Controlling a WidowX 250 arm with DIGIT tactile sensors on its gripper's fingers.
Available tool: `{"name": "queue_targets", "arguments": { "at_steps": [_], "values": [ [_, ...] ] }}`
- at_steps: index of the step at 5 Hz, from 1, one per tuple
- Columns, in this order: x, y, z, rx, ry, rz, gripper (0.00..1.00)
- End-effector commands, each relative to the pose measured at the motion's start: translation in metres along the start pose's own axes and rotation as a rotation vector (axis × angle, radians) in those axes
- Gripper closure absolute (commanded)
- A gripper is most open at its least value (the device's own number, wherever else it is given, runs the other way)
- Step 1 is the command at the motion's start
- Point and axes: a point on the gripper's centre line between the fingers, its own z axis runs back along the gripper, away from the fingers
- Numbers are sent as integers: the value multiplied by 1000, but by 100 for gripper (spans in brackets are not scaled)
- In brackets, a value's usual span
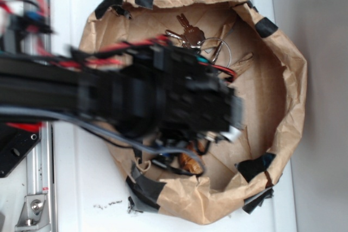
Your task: Grab the plastic pickle.
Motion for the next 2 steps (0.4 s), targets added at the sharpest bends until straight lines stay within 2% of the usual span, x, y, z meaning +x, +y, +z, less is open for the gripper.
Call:
{"name": "queue_targets", "arguments": {
  "at_steps": [1,2],
  "values": [
    [10,20,4,14,-13,71,100],
    [3,20,19,15,-36,62,100]
  ]
}}
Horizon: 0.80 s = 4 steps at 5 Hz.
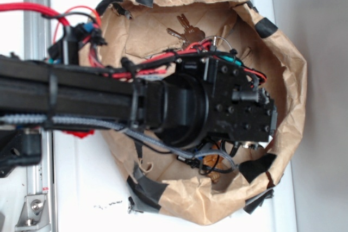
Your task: Grab the plastic pickle.
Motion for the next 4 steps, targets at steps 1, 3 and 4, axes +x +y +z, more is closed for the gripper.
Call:
{"name": "queue_targets", "arguments": {
  "at_steps": [1,3,4],
  "values": [
    [-21,9,52,-6,-71,17,100],
    [-32,12,114,-147,-211,321,100],
    [-29,8,126,-142,-167,397,100]
  ]
}}
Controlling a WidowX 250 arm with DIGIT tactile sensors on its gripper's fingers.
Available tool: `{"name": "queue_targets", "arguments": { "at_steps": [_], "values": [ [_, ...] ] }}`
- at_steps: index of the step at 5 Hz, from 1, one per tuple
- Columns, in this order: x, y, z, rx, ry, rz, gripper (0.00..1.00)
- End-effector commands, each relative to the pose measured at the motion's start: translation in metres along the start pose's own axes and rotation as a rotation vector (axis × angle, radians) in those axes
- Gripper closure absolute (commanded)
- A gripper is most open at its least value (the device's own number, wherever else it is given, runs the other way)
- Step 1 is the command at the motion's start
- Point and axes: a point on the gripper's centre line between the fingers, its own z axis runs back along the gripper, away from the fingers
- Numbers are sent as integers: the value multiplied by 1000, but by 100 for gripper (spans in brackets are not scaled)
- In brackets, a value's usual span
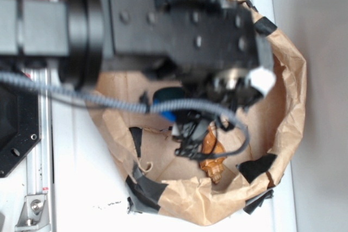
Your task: Grab the plastic pickle.
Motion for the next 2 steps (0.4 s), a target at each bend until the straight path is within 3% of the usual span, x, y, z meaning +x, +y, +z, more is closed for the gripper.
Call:
{"name": "queue_targets", "arguments": {
  "at_steps": [1,2],
  "values": [
    [8,-6,27,34,-56,166,100],
    [12,0,20,59,-52,230,100]
  ]
}}
